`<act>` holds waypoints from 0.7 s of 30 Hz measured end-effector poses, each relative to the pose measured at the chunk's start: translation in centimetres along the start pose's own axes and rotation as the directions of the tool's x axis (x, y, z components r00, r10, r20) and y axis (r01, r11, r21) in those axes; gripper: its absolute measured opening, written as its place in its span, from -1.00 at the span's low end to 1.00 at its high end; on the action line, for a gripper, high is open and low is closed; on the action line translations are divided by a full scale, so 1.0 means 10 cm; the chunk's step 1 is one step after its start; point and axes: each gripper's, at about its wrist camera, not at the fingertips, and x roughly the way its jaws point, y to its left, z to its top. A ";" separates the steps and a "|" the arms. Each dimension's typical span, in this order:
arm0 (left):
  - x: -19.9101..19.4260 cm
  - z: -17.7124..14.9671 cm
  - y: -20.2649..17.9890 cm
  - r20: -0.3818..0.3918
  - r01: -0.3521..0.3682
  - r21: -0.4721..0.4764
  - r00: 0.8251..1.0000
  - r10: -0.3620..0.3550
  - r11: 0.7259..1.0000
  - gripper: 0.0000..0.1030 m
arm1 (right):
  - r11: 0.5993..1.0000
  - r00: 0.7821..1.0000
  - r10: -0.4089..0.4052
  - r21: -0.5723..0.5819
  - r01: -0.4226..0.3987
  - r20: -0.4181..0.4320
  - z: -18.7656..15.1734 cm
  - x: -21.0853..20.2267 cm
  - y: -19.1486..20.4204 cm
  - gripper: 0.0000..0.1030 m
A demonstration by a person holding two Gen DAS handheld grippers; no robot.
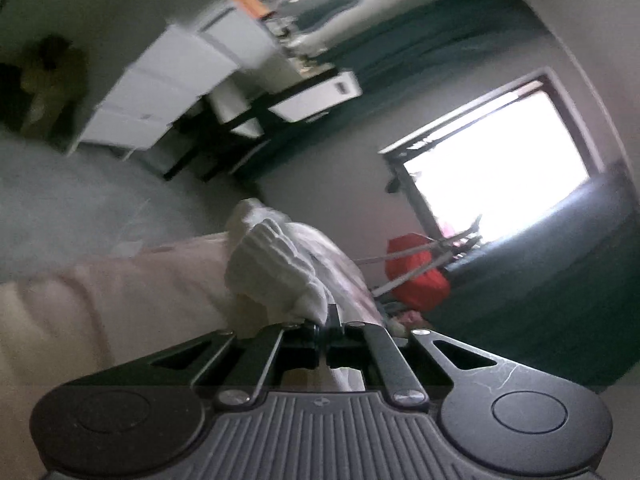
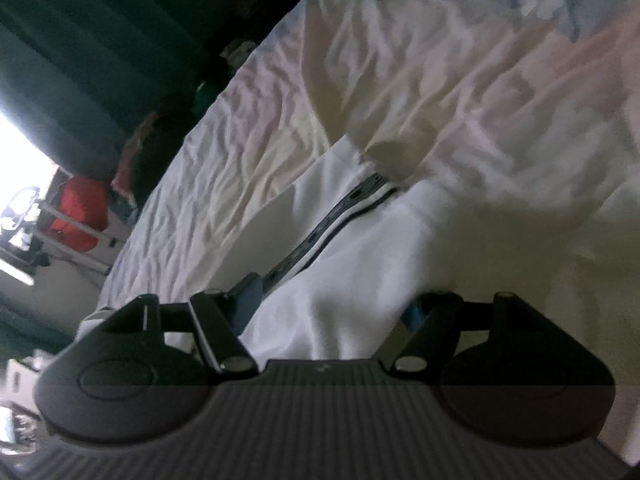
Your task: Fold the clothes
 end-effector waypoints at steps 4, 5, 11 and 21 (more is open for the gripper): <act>-0.07 0.05 0.31 -0.034 -0.018 -0.136 0.999 0.013 0.991 -0.96 | 0.999 0.996 -0.043 -0.005 0.044 0.081 0.02 -0.14 0.01 0.40; -0.07 0.08 0.33 -0.031 -0.026 -0.129 0.999 0.022 0.991 -0.96 | 0.999 0.994 -0.044 0.002 0.044 0.101 0.03 -0.18 0.02 0.40; -0.09 0.15 0.36 -0.017 -0.073 -0.086 0.997 0.072 0.994 -0.95 | 0.991 0.938 -0.093 -0.062 0.120 0.333 -0.02 -0.47 0.20 0.44; -0.02 0.16 0.40 -0.016 -0.158 -0.094 0.987 0.157 0.983 -0.95 | 0.966 0.965 0.231 -0.088 -0.243 -0.123 0.00 0.68 0.53 0.38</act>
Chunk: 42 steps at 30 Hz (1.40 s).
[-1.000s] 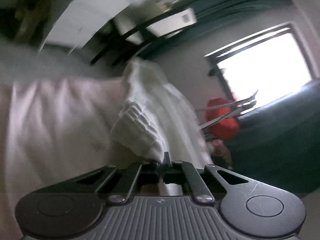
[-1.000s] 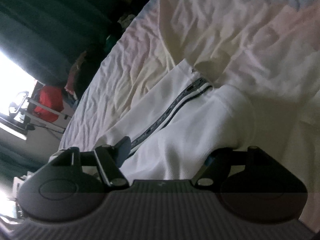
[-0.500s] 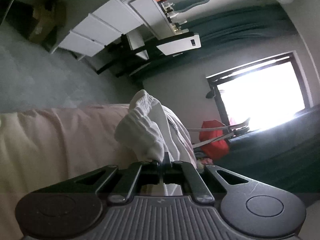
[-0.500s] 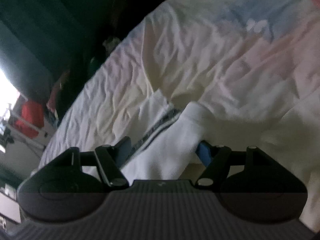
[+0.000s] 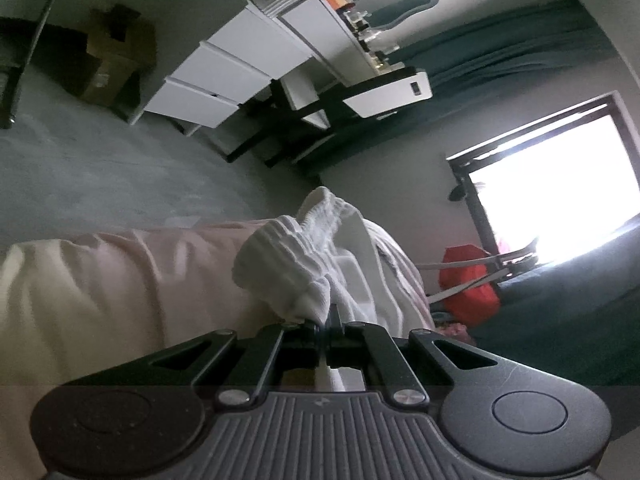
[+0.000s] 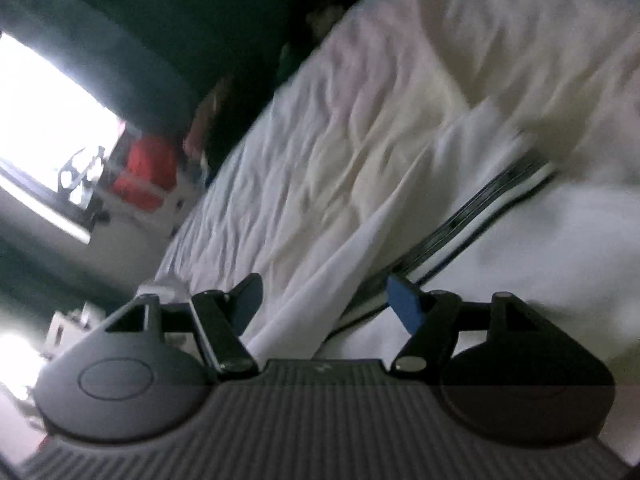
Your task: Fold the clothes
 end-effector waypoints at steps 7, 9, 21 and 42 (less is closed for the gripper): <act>0.02 -0.03 -0.05 0.026 -0.040 0.025 0.999 0.040 0.999 -0.95 | 0.991 0.990 -0.137 -0.001 0.137 -0.016 0.20 0.62 -0.06 0.02; 0.02 -0.05 -0.08 0.033 -0.043 0.040 0.999 0.042 0.998 -0.95 | 0.976 0.976 -0.216 0.000 0.216 -0.004 0.25 0.77 -0.09 -0.52; -0.07 -0.11 -0.19 0.061 0.003 0.072 0.998 -0.007 0.997 -0.95 | 0.992 0.953 0.048 -0.126 -0.010 0.300 0.72 -0.03 0.76 -0.89; -0.33 -0.11 0.11 -0.092 -0.132 -0.005 0.987 0.131 0.991 -0.91 | 0.894 0.990 -0.099 0.447 0.044 0.100 0.00 -0.69 -1.11 -0.85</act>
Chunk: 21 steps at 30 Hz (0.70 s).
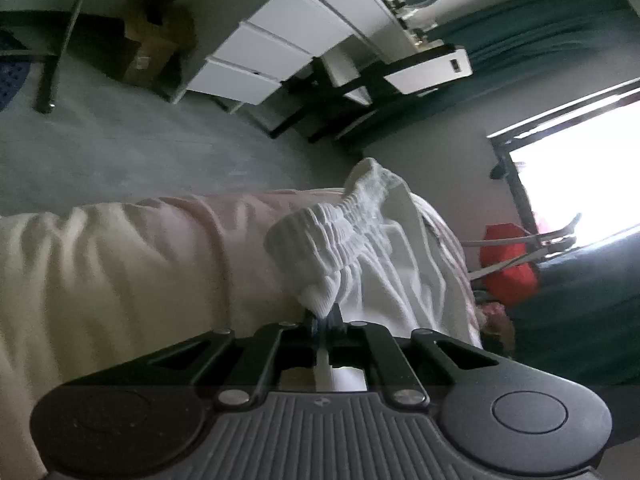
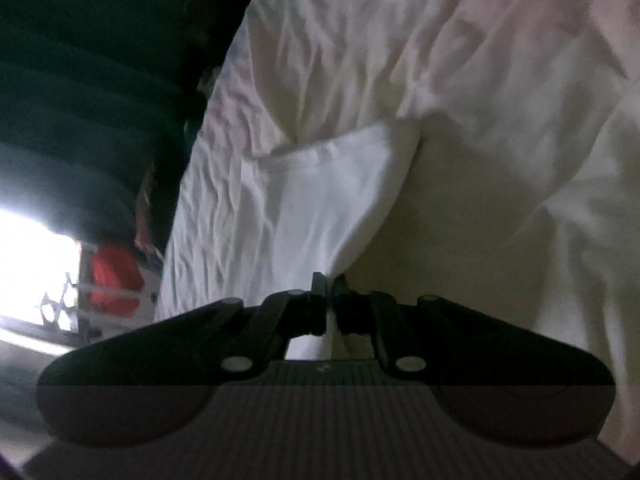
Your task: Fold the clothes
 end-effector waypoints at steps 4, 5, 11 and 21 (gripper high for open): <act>-0.01 0.01 0.04 -0.026 -0.016 -0.044 1.000 0.015 0.999 -0.82 | 0.990 0.999 0.036 0.133 -0.037 0.013 -0.01 0.01 -0.18 -0.83; -0.03 0.00 0.02 -0.021 -0.016 -0.037 1.000 0.015 0.999 -0.69 | 0.988 0.999 0.039 0.152 -0.040 0.009 0.02 0.03 -0.21 -0.82; 0.03 -0.03 -0.03 -0.047 -0.018 -0.050 0.999 0.015 0.999 -0.13 | 0.989 0.998 0.053 0.139 -0.058 0.039 0.23 0.18 -0.25 0.40; 0.25 -0.07 0.14 -0.044 -0.002 -0.160 0.999 -0.005 0.987 -0.41 | 0.999 0.988 -0.015 -0.049 0.023 0.152 0.37 0.51 -0.05 -0.68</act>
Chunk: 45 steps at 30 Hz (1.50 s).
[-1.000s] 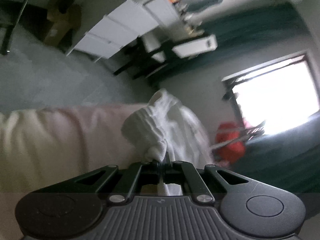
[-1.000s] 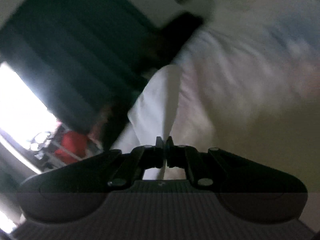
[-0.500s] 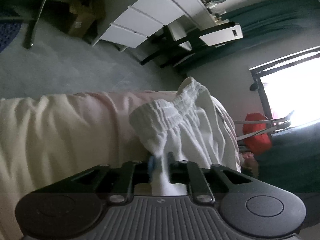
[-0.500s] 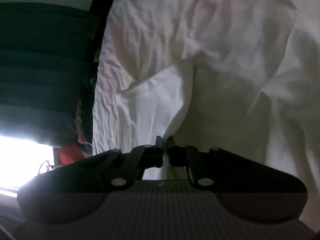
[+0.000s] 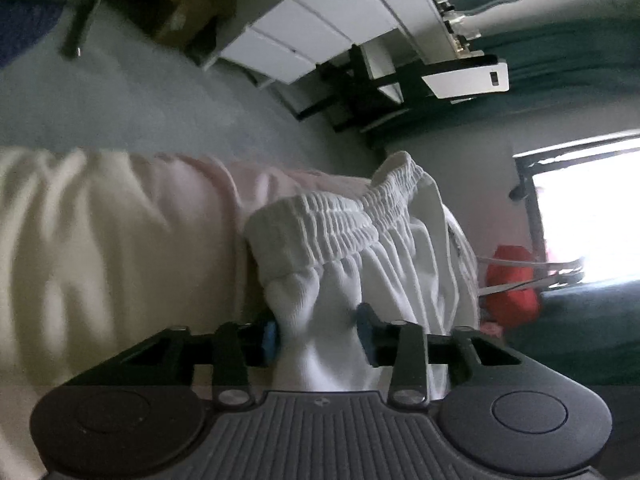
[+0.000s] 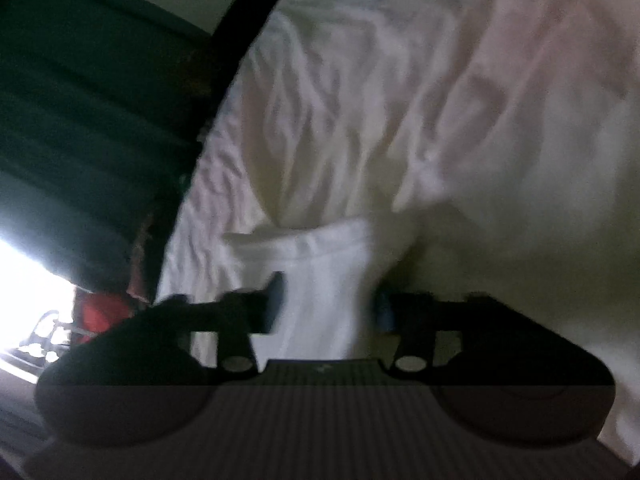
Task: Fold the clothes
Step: 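Open the left gripper to release the waistband while the right gripper holds the leg, then open the right gripper and raise both grippers away from the sweatpants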
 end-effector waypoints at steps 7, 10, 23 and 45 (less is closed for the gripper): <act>-0.24 -0.03 -0.21 0.093 0.006 0.155 0.995 -0.021 0.988 -0.90 | 0.997 0.989 0.039 -0.075 -0.029 0.139 0.00 -0.31 0.20 -0.89; -0.35 -0.06 -0.29 0.121 -0.024 0.208 0.993 -0.001 0.978 -0.90 | 0.992 0.981 0.045 -0.125 -0.022 0.188 0.01 -0.47 0.26 -0.89; -0.30 -0.15 -0.39 0.109 -0.230 0.336 0.973 0.205 0.914 -0.68 | 0.963 0.981 -0.151 -0.207 0.173 0.118 0.04 -0.33 0.10 -0.88; -0.60 -1.76 -1.25 0.365 -0.304 0.838 0.930 -0.052 0.453 0.60 | 0.611 0.962 0.262 -0.785 -0.099 0.082 -1.10 -1.38 1.31 0.54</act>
